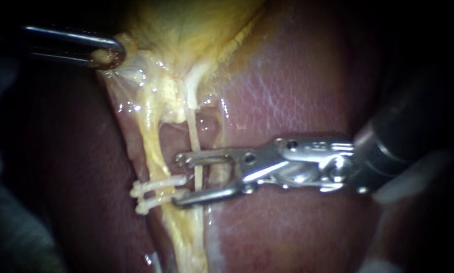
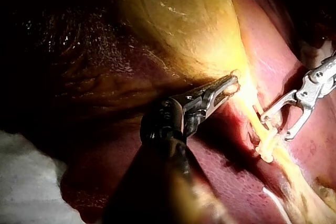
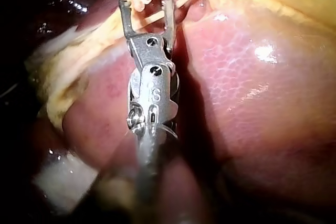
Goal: Going back second clip left tube
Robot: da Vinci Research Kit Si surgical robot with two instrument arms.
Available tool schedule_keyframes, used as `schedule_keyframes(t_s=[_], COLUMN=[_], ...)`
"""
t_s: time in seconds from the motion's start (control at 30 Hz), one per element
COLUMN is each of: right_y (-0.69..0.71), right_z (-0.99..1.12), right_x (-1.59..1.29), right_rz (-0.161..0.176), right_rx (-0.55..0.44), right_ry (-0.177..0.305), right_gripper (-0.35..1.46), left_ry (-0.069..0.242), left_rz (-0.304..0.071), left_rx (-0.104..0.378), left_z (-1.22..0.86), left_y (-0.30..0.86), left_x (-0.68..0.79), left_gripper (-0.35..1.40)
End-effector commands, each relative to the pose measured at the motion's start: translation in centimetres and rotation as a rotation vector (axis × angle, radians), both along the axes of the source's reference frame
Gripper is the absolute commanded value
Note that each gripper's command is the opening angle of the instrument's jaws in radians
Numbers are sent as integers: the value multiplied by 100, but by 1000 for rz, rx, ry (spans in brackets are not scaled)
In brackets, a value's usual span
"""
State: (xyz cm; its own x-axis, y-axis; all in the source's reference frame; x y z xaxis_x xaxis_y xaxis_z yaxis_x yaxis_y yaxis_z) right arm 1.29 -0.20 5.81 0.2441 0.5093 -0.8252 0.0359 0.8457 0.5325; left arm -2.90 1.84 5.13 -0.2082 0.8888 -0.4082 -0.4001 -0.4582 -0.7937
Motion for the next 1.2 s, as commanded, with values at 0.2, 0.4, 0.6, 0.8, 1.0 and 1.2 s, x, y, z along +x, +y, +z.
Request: schedule_keyframes(t_s=[0.2, 0.4, 0.6, 0.8, 1.0, 1.2], right_y=[7, 19, 30, 31, 31, 30], right_z=[-43, -59, -66, -68, -68, -68], right_x=[-51, -99, -123, -126, -128, -130], right_rz=[28, -35, -45, -91, -99, -105], right_rx=[-128, -197, -206, -192, -189, -188], right_ry=[-79, -176, -171, -133, -126, -121], right_gripper=[50, 50, 50, 50, 50, 50], left_ry=[0, 0, 2, 5, -1, 0], left_rz=[1, 1, -1, -4, 8, 30], left_rx=[-1, -3, -6, -13, -19, -7], left_z=[2, 8, 12, 26, 57, 92], left_y=[1, 1, -1, -3, -9, -23], left_x=[0, 0, -3, -12, -33, -56], left_gripper=[-35, -35, -35, -35, -35, -35])
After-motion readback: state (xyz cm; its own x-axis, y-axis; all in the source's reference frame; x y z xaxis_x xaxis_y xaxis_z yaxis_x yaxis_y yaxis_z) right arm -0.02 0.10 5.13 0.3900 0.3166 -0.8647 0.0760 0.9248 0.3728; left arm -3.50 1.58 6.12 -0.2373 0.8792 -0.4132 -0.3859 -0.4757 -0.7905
